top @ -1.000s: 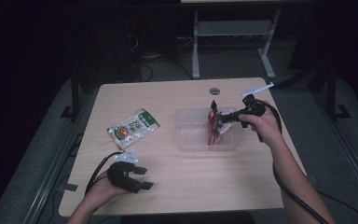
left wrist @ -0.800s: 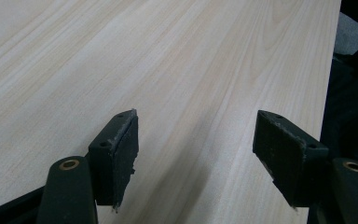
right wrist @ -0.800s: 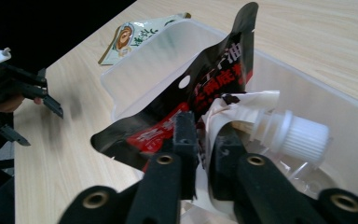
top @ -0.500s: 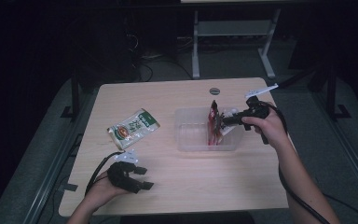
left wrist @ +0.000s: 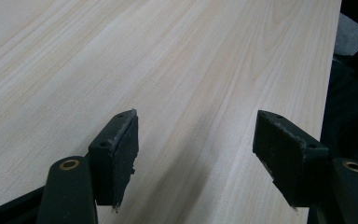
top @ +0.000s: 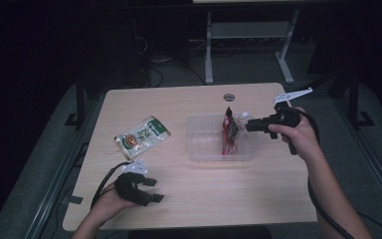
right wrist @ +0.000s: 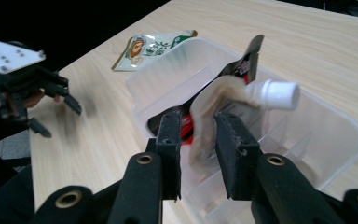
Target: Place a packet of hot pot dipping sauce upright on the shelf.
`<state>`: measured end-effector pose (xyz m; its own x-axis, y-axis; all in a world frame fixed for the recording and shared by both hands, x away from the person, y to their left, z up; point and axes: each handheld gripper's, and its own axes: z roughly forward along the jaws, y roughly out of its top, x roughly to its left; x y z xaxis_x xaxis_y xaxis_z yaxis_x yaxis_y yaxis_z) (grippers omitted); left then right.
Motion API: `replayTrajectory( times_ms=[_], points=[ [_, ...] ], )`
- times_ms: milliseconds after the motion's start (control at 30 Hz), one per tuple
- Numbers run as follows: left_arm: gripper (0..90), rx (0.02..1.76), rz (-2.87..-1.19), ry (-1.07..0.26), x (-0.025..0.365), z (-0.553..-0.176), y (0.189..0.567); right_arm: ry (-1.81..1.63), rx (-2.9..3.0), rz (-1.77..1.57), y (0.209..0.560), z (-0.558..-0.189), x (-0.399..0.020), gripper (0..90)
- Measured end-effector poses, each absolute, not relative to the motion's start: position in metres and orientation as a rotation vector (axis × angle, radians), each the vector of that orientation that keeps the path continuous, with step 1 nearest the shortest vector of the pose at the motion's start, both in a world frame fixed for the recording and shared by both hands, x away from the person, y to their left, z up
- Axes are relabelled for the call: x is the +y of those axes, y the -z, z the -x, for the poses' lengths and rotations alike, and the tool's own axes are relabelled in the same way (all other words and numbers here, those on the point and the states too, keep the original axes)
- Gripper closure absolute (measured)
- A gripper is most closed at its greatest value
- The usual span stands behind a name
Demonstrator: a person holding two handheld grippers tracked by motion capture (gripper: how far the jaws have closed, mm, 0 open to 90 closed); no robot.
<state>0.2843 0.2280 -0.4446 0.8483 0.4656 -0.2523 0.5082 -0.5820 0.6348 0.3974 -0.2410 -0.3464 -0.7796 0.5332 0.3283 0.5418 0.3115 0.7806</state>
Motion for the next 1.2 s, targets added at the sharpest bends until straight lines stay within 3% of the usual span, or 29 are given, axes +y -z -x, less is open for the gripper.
replayTrajectory(
  times_ms=[333, 1200],
  points=[
    [30.8, 0.694, -2.291, 0.062, 0.229, -0.285, 0.444, 1.556, -2.531, 1.049, 0.350, -0.362, -0.245, 58.3],
    [30.8, 0.705, -2.280, 0.047, 0.229, -0.284, 0.445, 1.376, -2.606, 0.979, 0.404, -0.301, -0.212, 59.3]
  ],
)
